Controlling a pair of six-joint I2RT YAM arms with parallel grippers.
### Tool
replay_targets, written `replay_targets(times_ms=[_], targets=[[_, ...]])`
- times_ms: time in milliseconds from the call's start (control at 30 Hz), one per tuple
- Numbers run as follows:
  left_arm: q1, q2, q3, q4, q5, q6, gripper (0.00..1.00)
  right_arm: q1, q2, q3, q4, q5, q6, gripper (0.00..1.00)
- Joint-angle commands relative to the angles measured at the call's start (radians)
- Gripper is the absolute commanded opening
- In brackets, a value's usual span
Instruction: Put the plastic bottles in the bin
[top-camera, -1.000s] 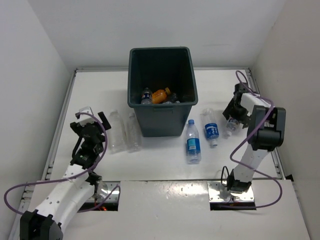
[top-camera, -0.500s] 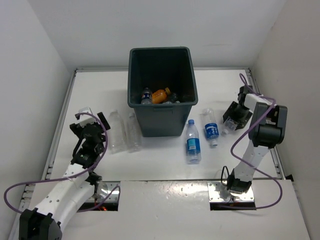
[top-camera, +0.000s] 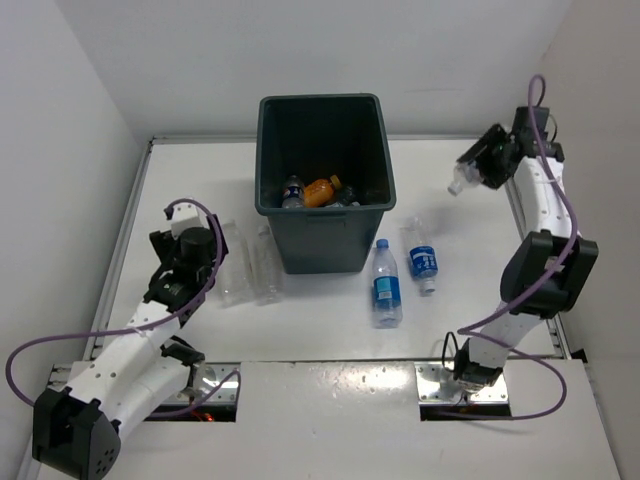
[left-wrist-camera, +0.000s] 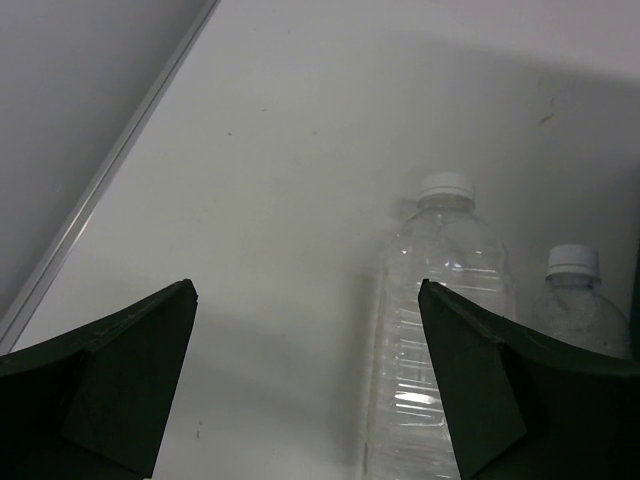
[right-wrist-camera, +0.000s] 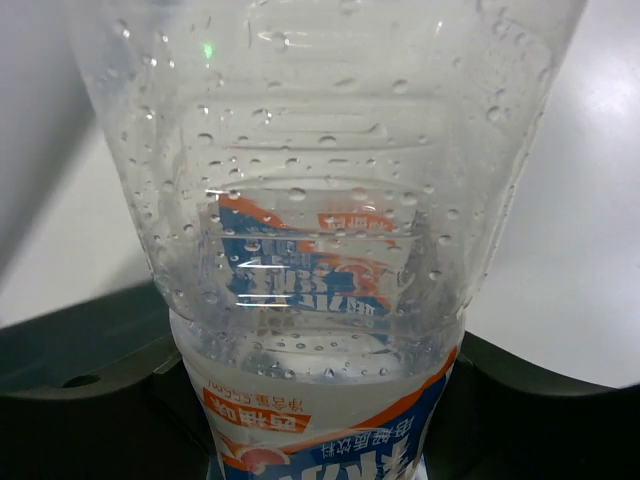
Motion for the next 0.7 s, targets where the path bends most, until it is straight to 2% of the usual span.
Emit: replay_targets(times_ms=[0,67,200,333,400,500,667], targets=[[-0.009,-0.005,0.018,-0.045,0.012,0.011,1.00,0.031,-0.062,0.131,0.075,-0.121,0.096,0.41],[-0.009,-0.005,0.018,-0.054,-0.031,-0.022,1.00,0.053,-0.091,0.167,0.112,-0.171,0.096,0.41],[-0.009,0.005,0.009,-0.063,-0.013,-0.032,1.00,0.142,-0.160,0.216,0.227,-0.217,0.096,0.42],[-0.009,0.005,0.000,-0.053,-0.002,-0.041,1.00,0.252,-0.183,0.242,0.337,-0.313,0.067,0.48],[-0.009,0.005,0.000,-0.053,-0.011,-0.050,1.00,0.313,-0.150,0.308,0.313,-0.338,0.030,0.48],[-0.009,0.014,0.000,-0.053,-0.011,-0.059,1.00,0.489,-0.119,0.395,0.232,-0.300,-0.073,0.52],[-0.018,0.014,-0.009,-0.053,-0.029,-0.068,1.00,0.637,-0.108,0.368,0.157,-0.203,-0.157,0.58]])
